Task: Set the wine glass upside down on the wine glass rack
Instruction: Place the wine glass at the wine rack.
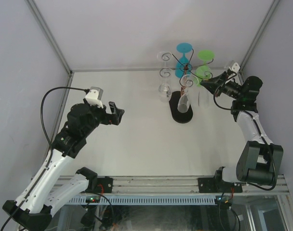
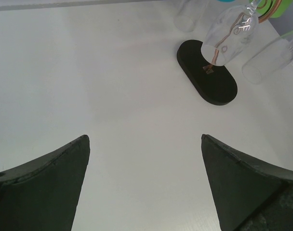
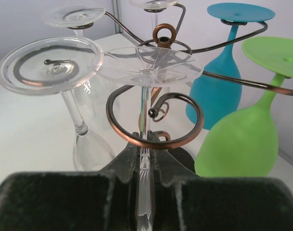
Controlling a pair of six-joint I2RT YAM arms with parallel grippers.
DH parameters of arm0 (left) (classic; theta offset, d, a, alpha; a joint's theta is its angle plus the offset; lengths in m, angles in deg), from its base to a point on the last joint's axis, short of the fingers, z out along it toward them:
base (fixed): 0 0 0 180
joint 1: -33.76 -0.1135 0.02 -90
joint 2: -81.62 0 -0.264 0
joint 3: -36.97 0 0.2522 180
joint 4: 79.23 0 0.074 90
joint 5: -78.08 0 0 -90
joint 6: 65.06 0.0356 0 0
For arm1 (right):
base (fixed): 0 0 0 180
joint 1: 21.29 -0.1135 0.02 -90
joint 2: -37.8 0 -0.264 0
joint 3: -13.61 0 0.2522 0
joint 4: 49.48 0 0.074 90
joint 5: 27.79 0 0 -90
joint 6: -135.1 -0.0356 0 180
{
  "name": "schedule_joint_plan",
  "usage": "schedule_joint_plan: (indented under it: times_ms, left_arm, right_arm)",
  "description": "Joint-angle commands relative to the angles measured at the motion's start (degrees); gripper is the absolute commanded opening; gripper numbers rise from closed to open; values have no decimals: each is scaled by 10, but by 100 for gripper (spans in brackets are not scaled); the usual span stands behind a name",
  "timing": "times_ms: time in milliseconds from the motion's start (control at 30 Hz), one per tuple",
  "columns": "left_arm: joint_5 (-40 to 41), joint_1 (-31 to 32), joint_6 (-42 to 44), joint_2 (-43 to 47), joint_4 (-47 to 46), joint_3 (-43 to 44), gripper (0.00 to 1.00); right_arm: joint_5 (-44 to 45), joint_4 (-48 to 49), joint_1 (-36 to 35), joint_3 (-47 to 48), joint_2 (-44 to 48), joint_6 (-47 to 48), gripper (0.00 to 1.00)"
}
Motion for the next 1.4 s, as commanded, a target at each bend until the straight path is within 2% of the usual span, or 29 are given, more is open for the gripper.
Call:
schedule_joint_plan:
  times_ms: [0,233,600,867,1200,1367]
  left_arm:
    - [-14,-5,-6,-1,-16,-16,100]
    - [-14,-6,-6,-2,-17,-15,100]
    - [-18,-6,-6,-4,-17,-15,100]
    - [-20,-7,-6,-5,-16,-15,100]
    - [-21,-8,-6,-5,-17,-15,100]
    - [-21,-9,-6,-4,-17,-15,100]
  right_arm:
    - [-19,30,3,-9,24,-5,0]
    - [-15,29,11,-30,45,-1,0]
    - [43,39,24,-53,67,-13,0]
    - [105,6,19,-51,63,-1,0]
    - [125,-62,-9,-25,39,47,1]
    - [128,-72,-20,-18,29,58,5]
